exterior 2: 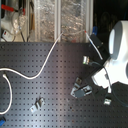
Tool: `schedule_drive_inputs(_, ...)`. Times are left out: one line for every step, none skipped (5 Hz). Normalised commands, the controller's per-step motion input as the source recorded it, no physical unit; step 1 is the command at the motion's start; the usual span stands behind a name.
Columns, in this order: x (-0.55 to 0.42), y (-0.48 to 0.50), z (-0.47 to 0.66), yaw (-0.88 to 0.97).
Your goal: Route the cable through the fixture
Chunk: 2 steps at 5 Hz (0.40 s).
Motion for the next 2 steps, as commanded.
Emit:
schedule_drive_inputs(0.166,0.121,0.0,0.0)
schedule_drive_inputs(0.425,0.059,0.24,0.0)
